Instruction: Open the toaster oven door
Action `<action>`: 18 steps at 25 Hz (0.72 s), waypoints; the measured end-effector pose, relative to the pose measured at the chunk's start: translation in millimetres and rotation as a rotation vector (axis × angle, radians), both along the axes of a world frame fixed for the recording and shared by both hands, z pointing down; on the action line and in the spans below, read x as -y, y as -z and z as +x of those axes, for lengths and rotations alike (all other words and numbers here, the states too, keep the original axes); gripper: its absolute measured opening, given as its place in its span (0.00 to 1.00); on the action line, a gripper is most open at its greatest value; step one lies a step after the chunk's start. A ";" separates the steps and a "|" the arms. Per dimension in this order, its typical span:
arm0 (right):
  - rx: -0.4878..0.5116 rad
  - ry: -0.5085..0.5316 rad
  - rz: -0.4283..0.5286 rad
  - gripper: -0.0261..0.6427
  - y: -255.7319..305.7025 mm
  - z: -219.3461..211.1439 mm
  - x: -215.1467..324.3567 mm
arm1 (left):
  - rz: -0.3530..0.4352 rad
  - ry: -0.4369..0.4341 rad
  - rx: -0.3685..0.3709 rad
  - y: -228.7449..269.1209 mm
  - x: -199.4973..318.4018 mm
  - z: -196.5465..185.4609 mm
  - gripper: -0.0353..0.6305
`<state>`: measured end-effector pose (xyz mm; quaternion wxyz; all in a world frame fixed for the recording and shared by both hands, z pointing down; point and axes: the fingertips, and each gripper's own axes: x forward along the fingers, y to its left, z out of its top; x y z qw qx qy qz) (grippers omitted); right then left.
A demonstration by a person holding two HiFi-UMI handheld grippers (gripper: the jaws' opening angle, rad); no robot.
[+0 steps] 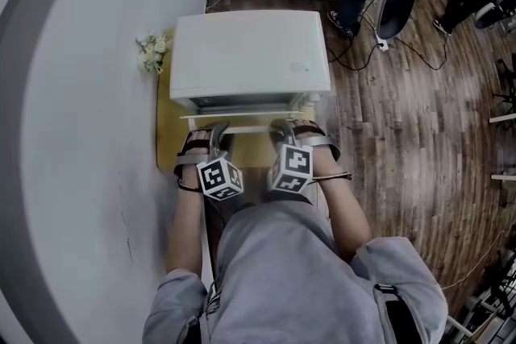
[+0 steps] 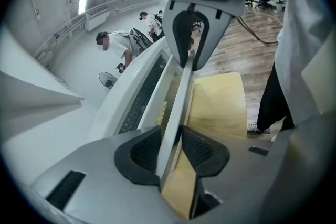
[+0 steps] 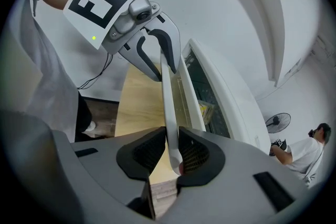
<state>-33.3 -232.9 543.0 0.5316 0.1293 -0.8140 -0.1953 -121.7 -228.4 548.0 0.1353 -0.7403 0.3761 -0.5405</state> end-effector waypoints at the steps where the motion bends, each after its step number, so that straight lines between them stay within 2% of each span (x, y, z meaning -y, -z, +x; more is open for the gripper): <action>1: 0.000 -0.009 0.004 0.14 -0.3 0.5 -2.2 | 0.003 0.002 -0.001 -0.5 -2.4 0.4 0.23; 5: 0.004 -0.059 0.018 0.14 -4.3 4.2 -9.1 | 0.019 -0.003 -0.008 -4.5 -10.6 3.4 0.23; 9: 0.007 -0.109 0.014 0.15 -12.6 5.7 -21.4 | 0.025 -0.051 -0.009 -12.8 -24.7 4.4 0.22; 18: 0.010 -0.205 0.119 0.16 -28.7 10.4 -41.5 | 0.038 -0.060 -0.008 -27.8 -46.4 8.0 0.21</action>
